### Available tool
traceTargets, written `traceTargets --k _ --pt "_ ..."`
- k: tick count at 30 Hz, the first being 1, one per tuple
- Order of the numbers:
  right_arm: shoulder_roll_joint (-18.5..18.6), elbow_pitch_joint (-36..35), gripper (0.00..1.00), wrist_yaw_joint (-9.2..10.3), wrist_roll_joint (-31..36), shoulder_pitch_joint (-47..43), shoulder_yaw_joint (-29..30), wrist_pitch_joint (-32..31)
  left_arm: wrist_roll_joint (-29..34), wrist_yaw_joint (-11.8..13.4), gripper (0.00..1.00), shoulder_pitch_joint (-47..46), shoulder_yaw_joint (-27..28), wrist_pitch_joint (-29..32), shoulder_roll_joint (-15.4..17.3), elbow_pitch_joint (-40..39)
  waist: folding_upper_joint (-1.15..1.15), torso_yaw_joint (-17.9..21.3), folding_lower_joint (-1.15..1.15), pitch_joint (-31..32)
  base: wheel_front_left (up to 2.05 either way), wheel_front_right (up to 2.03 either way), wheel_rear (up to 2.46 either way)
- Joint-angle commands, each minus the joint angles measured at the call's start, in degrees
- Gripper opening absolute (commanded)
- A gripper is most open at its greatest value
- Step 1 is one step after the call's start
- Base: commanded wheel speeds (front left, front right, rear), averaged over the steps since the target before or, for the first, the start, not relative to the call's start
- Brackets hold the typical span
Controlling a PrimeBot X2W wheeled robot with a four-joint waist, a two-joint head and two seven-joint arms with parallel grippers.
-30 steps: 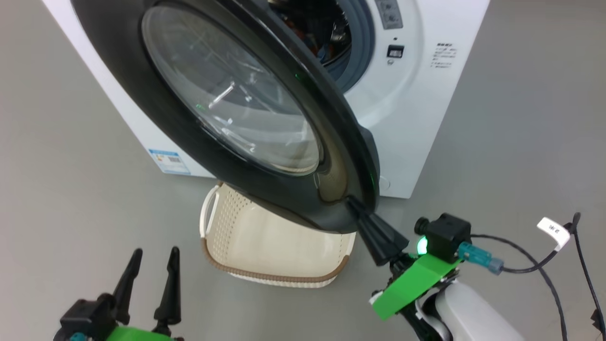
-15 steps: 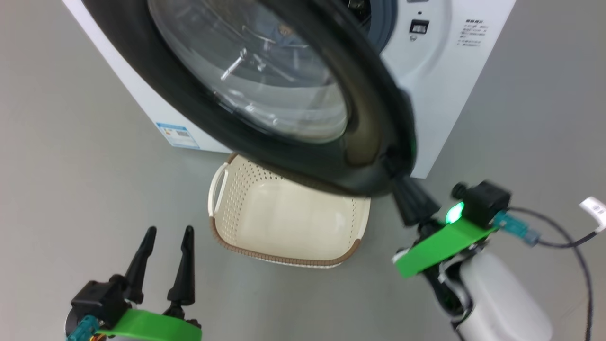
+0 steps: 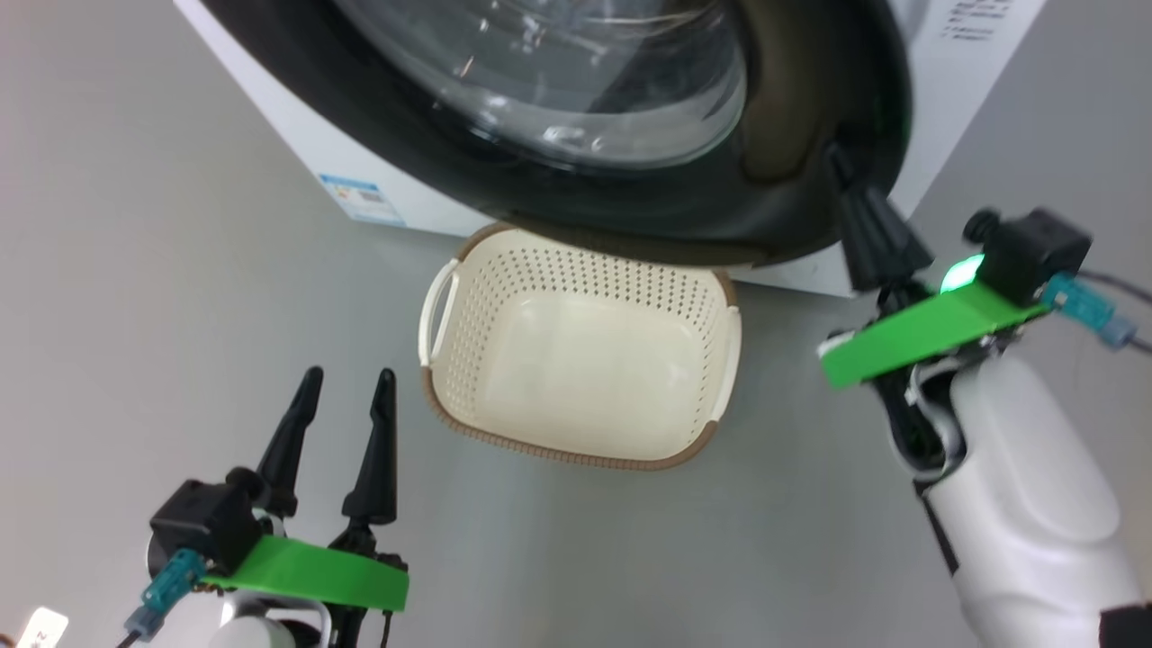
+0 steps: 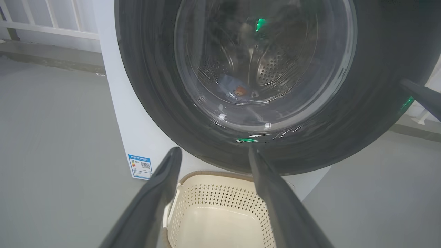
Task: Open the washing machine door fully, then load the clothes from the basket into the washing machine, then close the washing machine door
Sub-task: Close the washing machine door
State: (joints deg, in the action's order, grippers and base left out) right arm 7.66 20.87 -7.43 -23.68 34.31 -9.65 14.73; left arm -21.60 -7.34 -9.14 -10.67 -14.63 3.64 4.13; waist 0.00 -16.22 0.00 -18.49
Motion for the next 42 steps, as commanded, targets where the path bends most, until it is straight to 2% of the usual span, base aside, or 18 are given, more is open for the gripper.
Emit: traceTargets --k 1,19,25,34,38,40,41,42 --pt "-0.46 -0.89 0.00 -0.06 0.82 2.03 -0.28 0.27 -0.33 -0.14 1.00 -1.79 1.65 -0.37 0.69 -1.55 0.00 -1.17 0.00 -1.37 0.00 0.00 0.00" --pt "0.30 4.10 0.00 -0.06 2.41 16.25 7.08 0.27 -0.59 -0.14 1.00 -6.63 -0.69 -0.37 -0.41 -1.54 0.00 -4.34 0.00 -7.42 0.00 0.00 0.00" --pt "-0.09 3.90 0.00 -0.06 2.67 15.83 6.55 0.27 -0.44 -0.14 1.00 -6.80 -0.37 -0.37 -0.51 -1.27 0.00 -4.34 0.00 -7.30 0.00 0.00 0.00" --pt "-0.10 3.97 0.00 -0.06 1.88 10.06 3.03 0.27 -0.46 -0.14 1.00 -5.62 0.62 -0.37 -0.12 0.26 0.00 -2.89 0.00 -4.07 0.00 0.00 0.00" --pt "-0.71 3.38 0.47 -0.06 1.23 6.33 2.47 0.27 -0.69 -0.14 1.00 -4.54 1.31 -0.37 0.57 1.33 0.00 -1.83 0.00 -1.86 0.00 0.00 0.00" --pt "-1.02 3.33 0.81 -0.06 1.04 4.33 2.13 0.27 -0.74 -0.14 1.00 -3.85 1.93 -0.37 0.95 1.87 0.00 -1.13 0.00 -0.60 0.00 0.00 0.00" --pt "-1.21 3.38 0.91 -0.06 0.92 3.38 1.93 0.27 -0.73 -0.14 1.00 -3.45 2.30 -0.37 1.18 2.12 0.00 -0.70 0.00 0.00 0.00 0.00 0.00" --pt "-1.21 3.38 0.91 -0.06 0.92 3.38 1.93 0.27 -0.73 -0.14 1.00 -3.45 2.30 -0.37 1.18 2.12 0.00 -0.70 0.00 0.00 0.00 0.00 0.00"
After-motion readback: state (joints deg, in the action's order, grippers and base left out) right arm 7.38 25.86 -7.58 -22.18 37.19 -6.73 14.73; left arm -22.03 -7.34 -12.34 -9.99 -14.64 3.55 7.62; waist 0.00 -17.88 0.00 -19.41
